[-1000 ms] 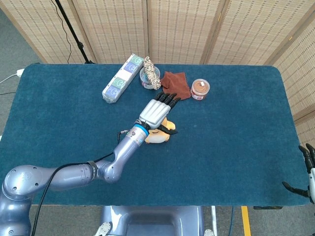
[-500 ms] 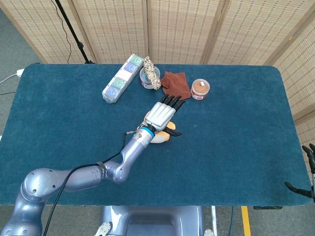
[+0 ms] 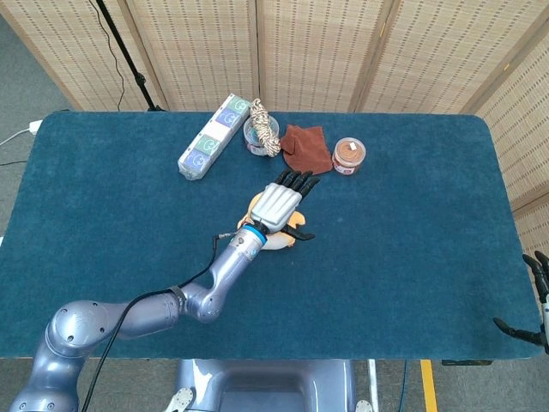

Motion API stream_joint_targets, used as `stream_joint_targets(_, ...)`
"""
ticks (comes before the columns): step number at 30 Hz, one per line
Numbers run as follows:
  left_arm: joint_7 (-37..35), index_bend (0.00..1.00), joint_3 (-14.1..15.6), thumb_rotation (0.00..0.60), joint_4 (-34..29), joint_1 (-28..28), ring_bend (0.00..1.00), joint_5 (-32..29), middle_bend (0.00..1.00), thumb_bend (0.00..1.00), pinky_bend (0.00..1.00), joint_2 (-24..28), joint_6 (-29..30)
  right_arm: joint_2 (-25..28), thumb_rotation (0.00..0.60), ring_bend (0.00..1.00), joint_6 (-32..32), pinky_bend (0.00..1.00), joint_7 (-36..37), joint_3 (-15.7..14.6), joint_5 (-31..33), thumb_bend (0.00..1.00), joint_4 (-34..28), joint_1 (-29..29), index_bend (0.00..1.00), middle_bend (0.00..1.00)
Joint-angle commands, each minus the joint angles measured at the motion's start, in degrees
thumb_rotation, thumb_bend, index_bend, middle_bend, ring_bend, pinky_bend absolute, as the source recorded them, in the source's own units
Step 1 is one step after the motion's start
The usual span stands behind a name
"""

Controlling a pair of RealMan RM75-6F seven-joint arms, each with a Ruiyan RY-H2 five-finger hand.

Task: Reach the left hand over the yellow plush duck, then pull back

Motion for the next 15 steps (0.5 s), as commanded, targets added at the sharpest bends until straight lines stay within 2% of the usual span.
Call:
stream_joint_targets(1, -1.9, 0.0, 0.2, 0.295, 1.8, 0.4, 0.0, 1.9, 0.0, 0.0, 0.0, -1.2, -0.5, 0.0, 0.6, 0.0, -0.1, 0.0, 0.2, 0.0, 0.0, 0.0, -0.1, 0.0, 0.0, 0.0)
stream_joint_targets(8, -4.3, 0.0, 0.6, 0.294, 4.7, 1.1, 0.0, 4.1, 0.0, 0.0, 0.0, -2.9, -1.2, 0.3, 0.6, 0.0, 0.0, 0.0, 0.7, 0.0, 0.1, 0.0, 0.0, 0.0, 0.0, 0.0)
stream_joint_targets(15, -4.8, 0.0, -0.3, 0.29, 3.8, 1.1, 0.0, 6.2, 0.0, 0.0, 0.0, -2.3, 0.1, 0.4, 0.6, 0.0, 0.2, 0.0, 0.8, 0.0, -0.1, 0.0, 0.0, -0.1, 0.0, 0.0)
